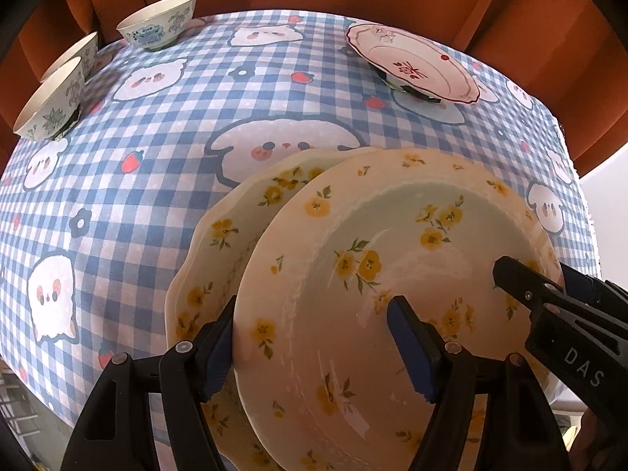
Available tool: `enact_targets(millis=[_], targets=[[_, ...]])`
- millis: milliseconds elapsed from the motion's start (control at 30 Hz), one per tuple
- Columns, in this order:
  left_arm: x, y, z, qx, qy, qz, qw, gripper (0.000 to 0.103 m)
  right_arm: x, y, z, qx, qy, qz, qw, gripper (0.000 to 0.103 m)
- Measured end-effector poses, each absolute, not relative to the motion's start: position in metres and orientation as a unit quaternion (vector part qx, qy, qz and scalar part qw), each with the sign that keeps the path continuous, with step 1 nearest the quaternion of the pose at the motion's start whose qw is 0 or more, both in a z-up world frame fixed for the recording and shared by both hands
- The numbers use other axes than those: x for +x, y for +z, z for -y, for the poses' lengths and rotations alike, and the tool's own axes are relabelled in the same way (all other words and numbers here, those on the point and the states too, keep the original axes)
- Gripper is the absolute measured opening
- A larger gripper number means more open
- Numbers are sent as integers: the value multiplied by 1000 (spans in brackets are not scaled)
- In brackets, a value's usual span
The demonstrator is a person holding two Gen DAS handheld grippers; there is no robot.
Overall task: Organize plates and bowls
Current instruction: 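Lower the plate onto the single yellow-flower plate and open both grippers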
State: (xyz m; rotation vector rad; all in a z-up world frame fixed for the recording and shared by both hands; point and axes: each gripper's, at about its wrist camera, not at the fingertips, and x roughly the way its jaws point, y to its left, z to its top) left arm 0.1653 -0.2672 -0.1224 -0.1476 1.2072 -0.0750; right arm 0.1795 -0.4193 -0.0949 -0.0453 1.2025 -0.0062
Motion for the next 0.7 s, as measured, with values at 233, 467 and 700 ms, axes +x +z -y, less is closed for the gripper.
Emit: enact_targets(millis=[233, 467, 700], targets=[[166, -123, 271, -52, -25, -563, 824, 77, 179, -99, 419, -23, -5, -564, 826, 59], [166, -124, 276, -32, -10, -558, 829, 79, 172, -94, 421, -14, 4, -550, 835, 59], [165, -123, 279, -24, 12, -556, 830, 80, 167, -92, 425, -28, 11, -543, 839, 40]])
